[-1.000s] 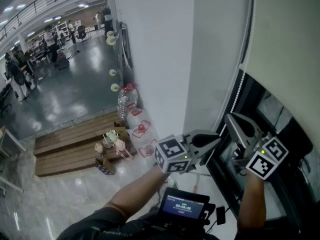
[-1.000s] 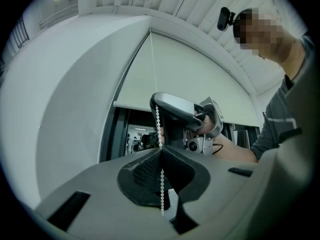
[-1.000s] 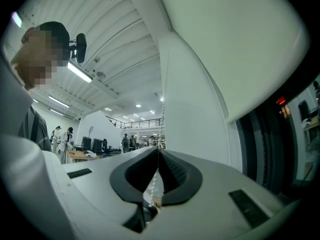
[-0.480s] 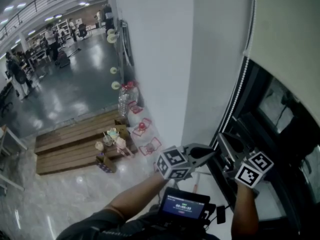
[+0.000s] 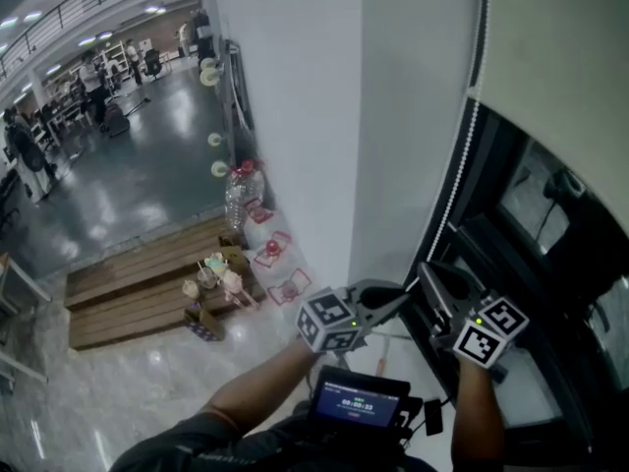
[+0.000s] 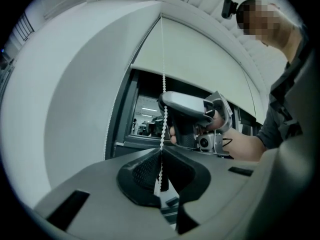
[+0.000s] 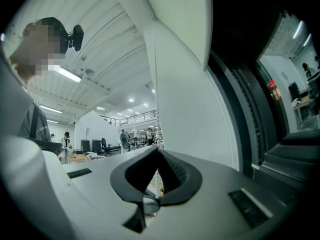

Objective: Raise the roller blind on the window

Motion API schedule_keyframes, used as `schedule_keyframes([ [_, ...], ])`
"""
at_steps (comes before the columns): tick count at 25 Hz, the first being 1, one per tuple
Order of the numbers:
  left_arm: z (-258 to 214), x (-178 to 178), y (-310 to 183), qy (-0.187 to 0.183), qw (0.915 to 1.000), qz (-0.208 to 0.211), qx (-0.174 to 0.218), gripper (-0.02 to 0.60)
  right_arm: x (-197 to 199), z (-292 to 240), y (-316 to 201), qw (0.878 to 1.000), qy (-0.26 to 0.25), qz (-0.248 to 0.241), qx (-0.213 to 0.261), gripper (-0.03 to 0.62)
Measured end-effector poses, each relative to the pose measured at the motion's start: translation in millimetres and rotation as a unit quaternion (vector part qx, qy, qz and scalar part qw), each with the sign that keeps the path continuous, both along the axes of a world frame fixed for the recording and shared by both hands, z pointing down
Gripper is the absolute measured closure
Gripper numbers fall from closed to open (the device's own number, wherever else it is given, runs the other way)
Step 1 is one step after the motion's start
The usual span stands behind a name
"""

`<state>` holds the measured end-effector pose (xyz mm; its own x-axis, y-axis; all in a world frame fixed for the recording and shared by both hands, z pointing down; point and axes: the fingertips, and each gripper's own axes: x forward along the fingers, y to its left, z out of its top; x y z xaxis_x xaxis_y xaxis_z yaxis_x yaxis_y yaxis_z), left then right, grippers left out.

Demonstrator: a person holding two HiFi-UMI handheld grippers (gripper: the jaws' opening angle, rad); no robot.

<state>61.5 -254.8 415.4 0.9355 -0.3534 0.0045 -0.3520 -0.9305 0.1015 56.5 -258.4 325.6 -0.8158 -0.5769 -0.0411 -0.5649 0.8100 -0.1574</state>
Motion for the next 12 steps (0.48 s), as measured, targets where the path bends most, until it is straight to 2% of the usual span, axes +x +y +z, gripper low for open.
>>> schedule_keyframes([
  [3,-7,-20,-8,0.003,0.9997,-0.02,-0.012,0.509,-1,0,2,1.0,0.001,0.0,0.002,0.589],
  [6,-36,-39,-11,0.012,0.9996,-0.027,0.001,0.508,0,-2,3,1.0,-0.001,0.001,0.003,0.589],
  [12,-89,-53,1,0.002,0.9991,0.019,0.039,0.477,-1,-3,2,1.0,-0.001,0.001,0.006,0.589],
])
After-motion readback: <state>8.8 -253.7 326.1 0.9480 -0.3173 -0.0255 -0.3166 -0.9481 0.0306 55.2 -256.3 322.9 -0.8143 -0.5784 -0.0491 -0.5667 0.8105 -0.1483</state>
